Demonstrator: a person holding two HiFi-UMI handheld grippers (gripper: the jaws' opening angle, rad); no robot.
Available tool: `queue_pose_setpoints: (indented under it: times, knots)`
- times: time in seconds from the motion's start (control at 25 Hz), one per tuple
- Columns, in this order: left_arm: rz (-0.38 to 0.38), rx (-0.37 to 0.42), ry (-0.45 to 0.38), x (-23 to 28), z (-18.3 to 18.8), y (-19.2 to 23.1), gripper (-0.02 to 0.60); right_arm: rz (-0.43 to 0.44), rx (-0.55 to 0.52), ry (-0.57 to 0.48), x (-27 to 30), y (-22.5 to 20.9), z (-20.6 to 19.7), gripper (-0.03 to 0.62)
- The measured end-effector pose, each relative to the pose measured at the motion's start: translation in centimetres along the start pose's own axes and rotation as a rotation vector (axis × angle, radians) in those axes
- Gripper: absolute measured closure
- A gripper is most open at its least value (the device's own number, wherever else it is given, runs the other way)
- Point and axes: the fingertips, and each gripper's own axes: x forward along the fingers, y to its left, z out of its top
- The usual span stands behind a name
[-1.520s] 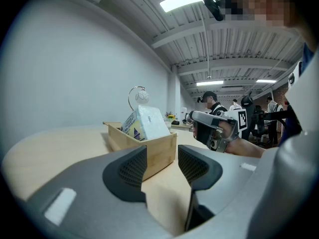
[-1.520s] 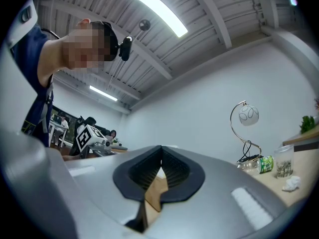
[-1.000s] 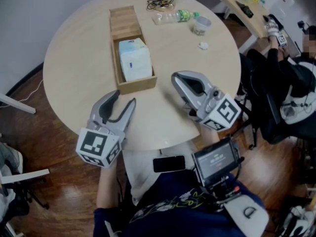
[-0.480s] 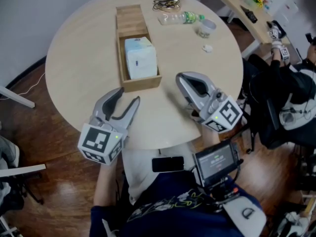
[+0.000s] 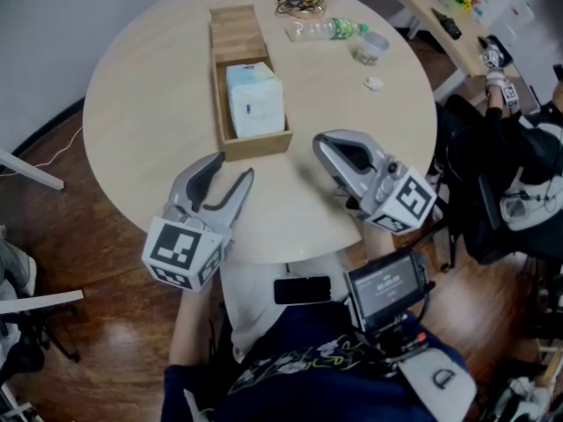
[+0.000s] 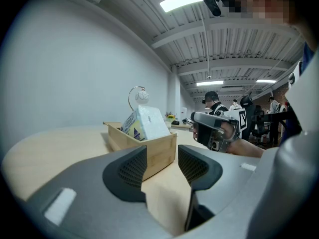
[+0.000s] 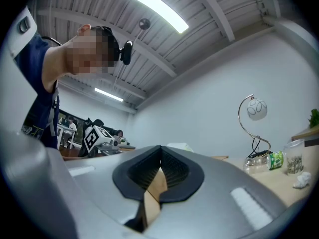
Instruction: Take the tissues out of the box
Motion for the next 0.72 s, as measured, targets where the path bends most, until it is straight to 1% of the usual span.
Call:
queue_pose_setpoints:
  times: [0.16,0.36,0.56,0.72]
  knots:
    - [-0.006,0.012,-0.007,0.0,0.0,0.0,0.379,0.0,0.003,0.014,0.1,0.0,-0.2,0.593]
    - [0.001,0.008,0.0,0.1,0.1,0.1,0.379,-0.007,0.002,0.01,0.2,-0.2,-0.2,0.593]
    - [-0.004,0.007,0.001,0.0,-0.2,0.1,0.379,-0.025,0.019,0.068,0.6,-0.6,-1.1,0.593]
    - [0.0,0.004,0.004,0.0,0.1,0.1,0.379,-0.024,0.022,0.073,0.6,-0.5,-1.0,0.593]
